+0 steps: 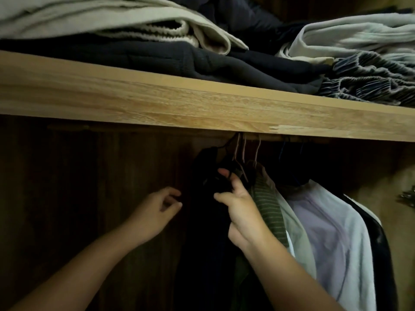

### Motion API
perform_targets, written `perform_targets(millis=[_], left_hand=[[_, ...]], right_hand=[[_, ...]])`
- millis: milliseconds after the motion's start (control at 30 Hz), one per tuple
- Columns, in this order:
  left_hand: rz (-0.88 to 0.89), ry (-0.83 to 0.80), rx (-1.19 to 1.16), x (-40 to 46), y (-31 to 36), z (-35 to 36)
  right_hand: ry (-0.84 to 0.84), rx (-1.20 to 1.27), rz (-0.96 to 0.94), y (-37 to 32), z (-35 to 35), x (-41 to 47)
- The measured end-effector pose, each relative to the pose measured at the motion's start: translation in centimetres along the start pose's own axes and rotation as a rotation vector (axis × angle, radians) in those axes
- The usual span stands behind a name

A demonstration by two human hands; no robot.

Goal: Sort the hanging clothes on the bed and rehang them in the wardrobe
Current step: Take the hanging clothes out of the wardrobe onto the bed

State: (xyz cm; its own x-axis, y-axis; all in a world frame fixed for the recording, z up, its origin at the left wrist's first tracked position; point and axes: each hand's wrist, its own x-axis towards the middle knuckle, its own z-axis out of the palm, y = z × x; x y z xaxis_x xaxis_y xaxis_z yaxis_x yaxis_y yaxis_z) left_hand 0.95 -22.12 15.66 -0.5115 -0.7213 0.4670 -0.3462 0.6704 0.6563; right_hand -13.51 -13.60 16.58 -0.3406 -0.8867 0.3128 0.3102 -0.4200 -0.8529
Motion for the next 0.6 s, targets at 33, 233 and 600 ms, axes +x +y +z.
perform_targets(millis=[33, 233, 600], left_hand=[[0.009, 0.01, -0.021, 0.2, -0.1, 0.1], [0.07, 0.002, -0.081, 2.0, 0.3, 1.5], [0.079, 0.068, -0.164, 4.0, 0.8, 3.7]], right_hand=[[-0.01, 0.038, -0.004, -0.3, -0.2, -0.1], [0.036, 0.159, -0.04, -2.0, -1.6, -0.3], [-0.018, 0.078, -0.056, -2.5, -4.6, -4.8]])
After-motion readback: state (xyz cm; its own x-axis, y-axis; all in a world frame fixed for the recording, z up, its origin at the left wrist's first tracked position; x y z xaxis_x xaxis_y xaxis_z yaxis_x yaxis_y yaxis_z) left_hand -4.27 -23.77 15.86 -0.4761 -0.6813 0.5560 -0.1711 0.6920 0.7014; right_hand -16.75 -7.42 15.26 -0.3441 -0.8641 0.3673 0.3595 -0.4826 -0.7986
